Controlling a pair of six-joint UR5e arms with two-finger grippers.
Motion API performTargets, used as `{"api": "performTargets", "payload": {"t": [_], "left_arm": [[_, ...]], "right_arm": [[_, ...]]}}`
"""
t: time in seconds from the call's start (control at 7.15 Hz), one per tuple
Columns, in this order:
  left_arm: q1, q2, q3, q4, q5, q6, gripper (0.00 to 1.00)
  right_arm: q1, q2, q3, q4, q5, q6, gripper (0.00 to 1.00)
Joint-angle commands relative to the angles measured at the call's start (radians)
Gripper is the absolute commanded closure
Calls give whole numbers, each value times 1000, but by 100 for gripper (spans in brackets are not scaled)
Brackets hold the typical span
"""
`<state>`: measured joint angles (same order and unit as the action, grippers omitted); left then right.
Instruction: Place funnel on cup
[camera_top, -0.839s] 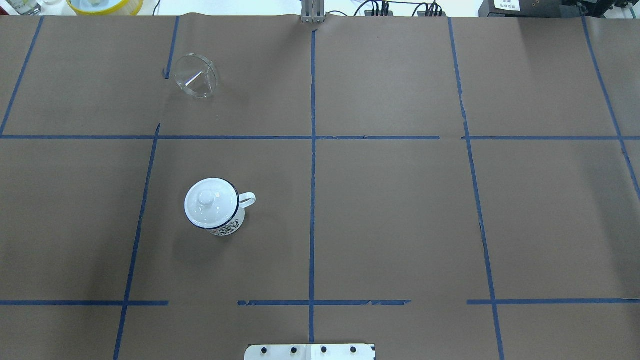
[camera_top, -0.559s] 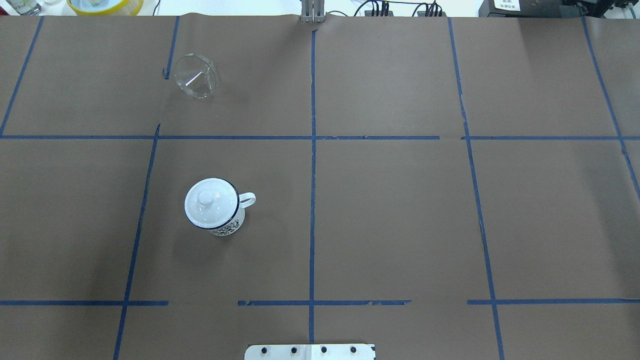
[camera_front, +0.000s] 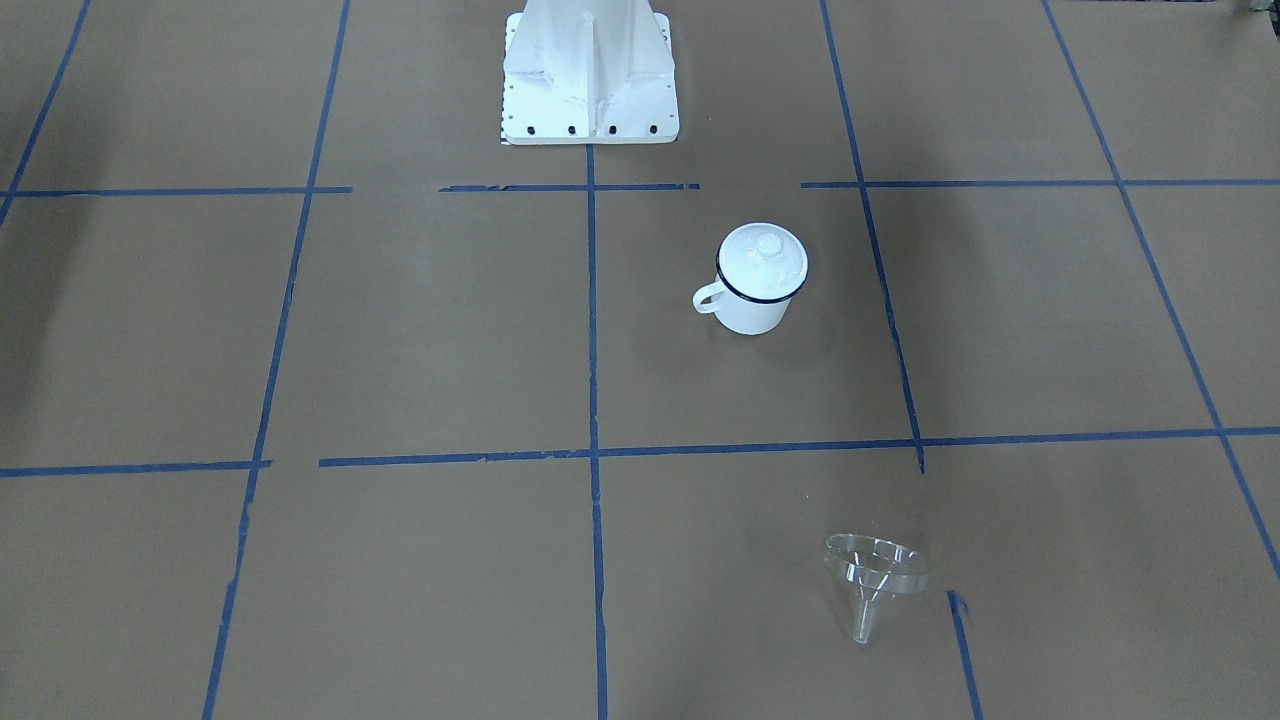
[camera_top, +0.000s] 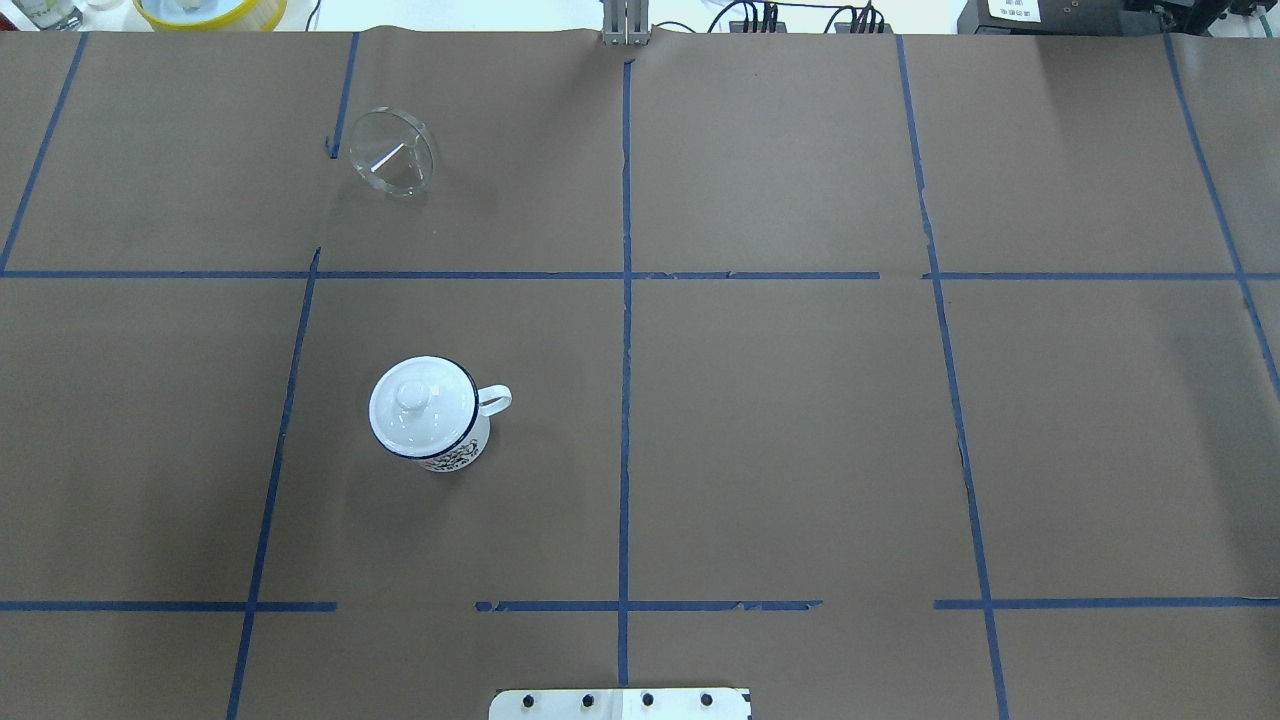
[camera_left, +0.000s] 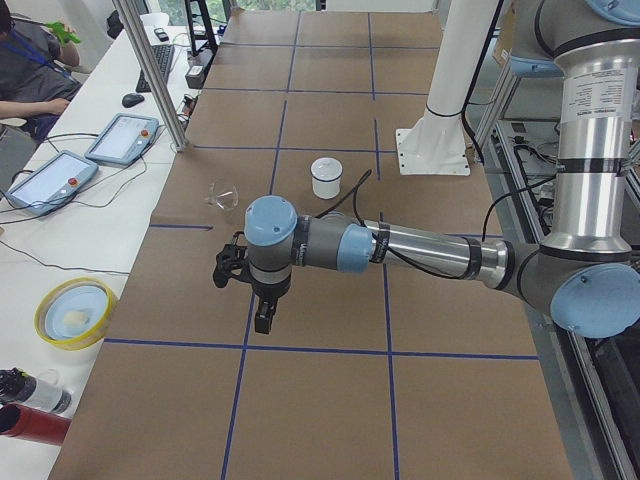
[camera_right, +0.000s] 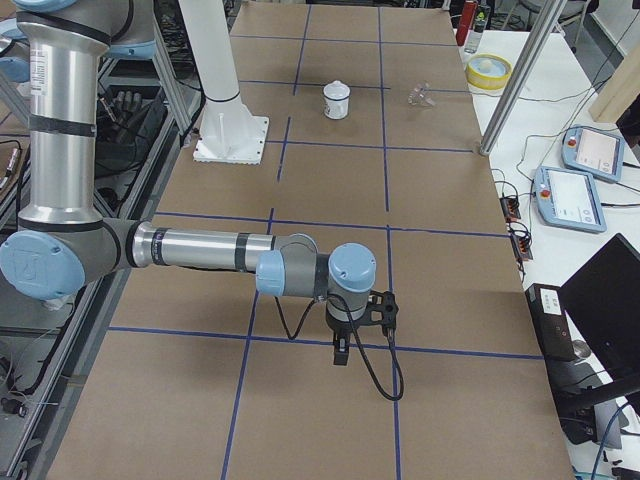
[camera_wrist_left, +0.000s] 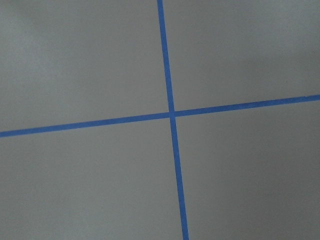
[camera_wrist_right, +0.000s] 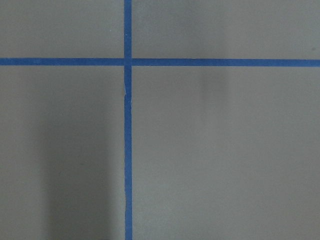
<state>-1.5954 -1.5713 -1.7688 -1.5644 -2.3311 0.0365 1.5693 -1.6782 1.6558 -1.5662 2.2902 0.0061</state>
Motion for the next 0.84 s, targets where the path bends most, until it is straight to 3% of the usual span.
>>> {"api": "performTargets", "payload": {"t": [0.0, 0.14, 0.28, 0.42, 0.56, 0.7], "left_arm": [[3, -140, 12, -52, 5, -3, 0], [3, -195, 18, -119, 27, -9, 0], [2, -217, -12, -127, 21, -133, 0], [12, -231, -71, -169, 13, -396, 0], [87, -230, -90, -277, 1, -464, 0], [224, -233, -89, -281, -99, -519, 0]], "right_arm": [[0, 0, -1, 0, 0, 0, 0], [0, 0, -1, 0, 0, 0, 0], [0, 0, -1, 0, 0, 0, 0], [0, 0, 1, 0, 0, 0, 0], [0, 0, 1, 0, 0, 0, 0], [0, 0, -1, 0, 0, 0, 0]]}}
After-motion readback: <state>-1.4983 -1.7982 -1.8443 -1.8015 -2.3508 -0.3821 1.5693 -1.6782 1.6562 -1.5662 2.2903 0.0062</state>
